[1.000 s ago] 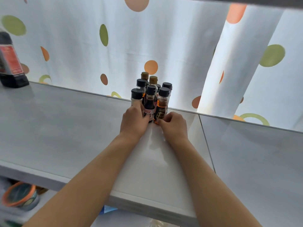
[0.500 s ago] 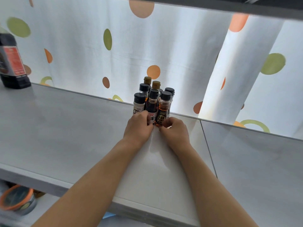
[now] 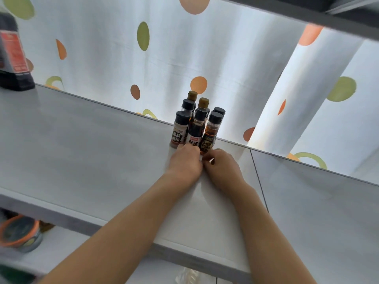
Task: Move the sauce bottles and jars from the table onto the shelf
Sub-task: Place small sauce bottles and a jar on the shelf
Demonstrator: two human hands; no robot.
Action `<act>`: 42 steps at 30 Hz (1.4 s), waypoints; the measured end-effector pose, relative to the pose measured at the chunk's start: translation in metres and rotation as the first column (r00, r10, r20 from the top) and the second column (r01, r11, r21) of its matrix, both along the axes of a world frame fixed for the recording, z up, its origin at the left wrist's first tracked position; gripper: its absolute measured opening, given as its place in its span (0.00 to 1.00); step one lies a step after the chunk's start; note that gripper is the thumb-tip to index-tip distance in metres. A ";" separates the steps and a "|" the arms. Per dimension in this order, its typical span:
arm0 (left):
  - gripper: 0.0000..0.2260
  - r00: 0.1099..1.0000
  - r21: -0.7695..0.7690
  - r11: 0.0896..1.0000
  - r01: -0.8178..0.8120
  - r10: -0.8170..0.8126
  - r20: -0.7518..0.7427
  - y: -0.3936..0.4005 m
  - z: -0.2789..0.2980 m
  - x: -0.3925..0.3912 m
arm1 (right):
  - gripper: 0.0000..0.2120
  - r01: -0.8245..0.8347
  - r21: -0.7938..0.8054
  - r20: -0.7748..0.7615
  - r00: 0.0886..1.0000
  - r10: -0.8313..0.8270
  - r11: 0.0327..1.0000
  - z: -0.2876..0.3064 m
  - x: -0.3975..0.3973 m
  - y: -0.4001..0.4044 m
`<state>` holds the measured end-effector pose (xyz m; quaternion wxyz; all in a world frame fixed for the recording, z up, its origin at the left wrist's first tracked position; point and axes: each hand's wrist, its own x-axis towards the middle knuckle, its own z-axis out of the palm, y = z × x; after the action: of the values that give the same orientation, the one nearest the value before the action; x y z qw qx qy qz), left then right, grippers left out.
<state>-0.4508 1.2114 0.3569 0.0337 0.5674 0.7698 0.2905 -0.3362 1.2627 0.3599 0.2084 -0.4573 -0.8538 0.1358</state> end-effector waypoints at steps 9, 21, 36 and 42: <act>0.14 0.992 -0.125 0.984 0.130 -0.129 0.014 -0.053 0.000 0.010 | 0.26 -0.117 -0.109 0.369 0.917 0.149 0.987 -0.004 0.016 -0.052; 0.17 0.940 0.077 0.940 -0.333 0.337 -0.055 -0.193 -0.037 0.085 | 0.27 -0.337 -0.088 0.309 0.886 0.347 0.937 -0.016 0.079 -0.172; 0.24 0.588 -0.004 0.596 -0.803 0.791 -0.170 -0.518 -0.096 0.160 | 0.29 -0.856 0.063 0.211 0.513 0.832 0.513 -0.084 0.070 -0.422; 0.23 0.290 -0.004 0.292 -0.957 0.949 -0.120 -0.693 -0.116 0.230 | 0.28 -0.980 0.096 0.246 0.194 0.950 0.176 -0.094 0.089 -0.611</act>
<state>-0.2210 0.5188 0.2409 -0.1606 0.0104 0.9670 0.1975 -0.2474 0.6515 0.2656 0.0714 0.2052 -0.9703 0.1062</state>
